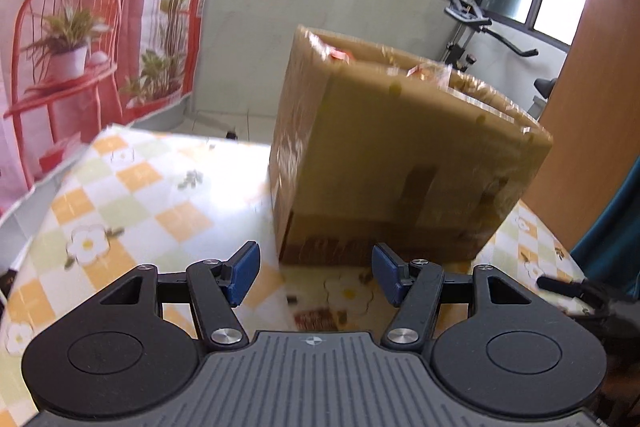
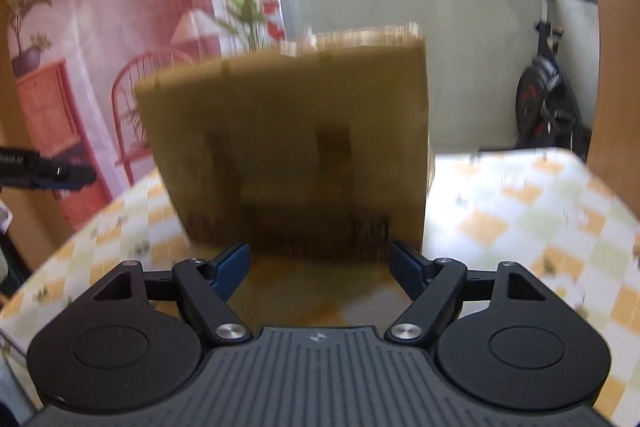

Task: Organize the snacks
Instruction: 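Move the left tool to the small brown snack packet while the right tool reaches the silver packet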

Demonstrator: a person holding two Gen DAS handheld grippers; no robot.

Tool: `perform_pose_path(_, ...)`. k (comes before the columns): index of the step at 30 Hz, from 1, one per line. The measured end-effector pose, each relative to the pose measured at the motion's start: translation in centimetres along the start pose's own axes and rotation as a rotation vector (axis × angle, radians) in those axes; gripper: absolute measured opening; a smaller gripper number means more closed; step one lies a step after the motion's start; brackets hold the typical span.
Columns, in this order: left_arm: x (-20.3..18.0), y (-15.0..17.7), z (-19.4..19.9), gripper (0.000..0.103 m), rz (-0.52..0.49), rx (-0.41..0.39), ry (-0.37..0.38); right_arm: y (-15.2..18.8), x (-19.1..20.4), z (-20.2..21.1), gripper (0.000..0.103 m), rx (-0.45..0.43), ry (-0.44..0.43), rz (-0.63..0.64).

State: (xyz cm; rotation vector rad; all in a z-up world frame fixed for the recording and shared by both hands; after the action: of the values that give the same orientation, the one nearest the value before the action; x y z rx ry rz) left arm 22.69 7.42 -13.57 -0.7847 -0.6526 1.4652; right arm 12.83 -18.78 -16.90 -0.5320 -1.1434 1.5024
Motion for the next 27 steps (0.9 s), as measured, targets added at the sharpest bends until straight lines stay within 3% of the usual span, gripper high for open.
perform_pose_path(10,0.1,3.4,-0.8,0.065,0.018,0.071,-0.005,6.3,1.8,-2.5,0.075,0.212,-0.015,0.073)
perform_pose_path(15,0.0,4.3,-1.1,0.065,0.022,0.092,-0.006,7.2,2.1,-3.3,0.073,0.264,-0.007,0.129)
perform_pose_path(19,-0.3,4.8,-1.3,0.065,0.015,0.103,-0.009,7.5,1.1,-3.7,0.072,0.261,-0.001,0.09)
perform_pose_path(20,-0.4,4.9,-1.3,0.065,0.015,0.107,-0.01,7.4,1.1,-3.7,0.068,0.26,0.0,0.09)
perform_pose_path(22,-0.4,5.3,-1.5,0.065,0.02,0.115,-0.013,7.3,1.1,-3.6,0.05,0.258,0.003,0.1)
perform_pose_path(27,-0.4,5.9,-1.6,0.065,0.023,0.129,-0.015,6.5,1.2,-4.1,0.043,0.261,-0.036,0.061)
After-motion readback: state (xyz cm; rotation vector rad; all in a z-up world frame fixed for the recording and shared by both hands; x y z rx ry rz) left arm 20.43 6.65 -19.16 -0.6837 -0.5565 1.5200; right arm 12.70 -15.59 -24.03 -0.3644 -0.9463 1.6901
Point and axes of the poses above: each gripper's, at about its wrist camera, not at the fingertips, and z roughly against the way its jaws point, x to its left, y to its underside, the point moved 2 cm from there along -z, roughly the way its jaws point, and after that the axes turned 13 degrees about -y, right-handed, at the moved point
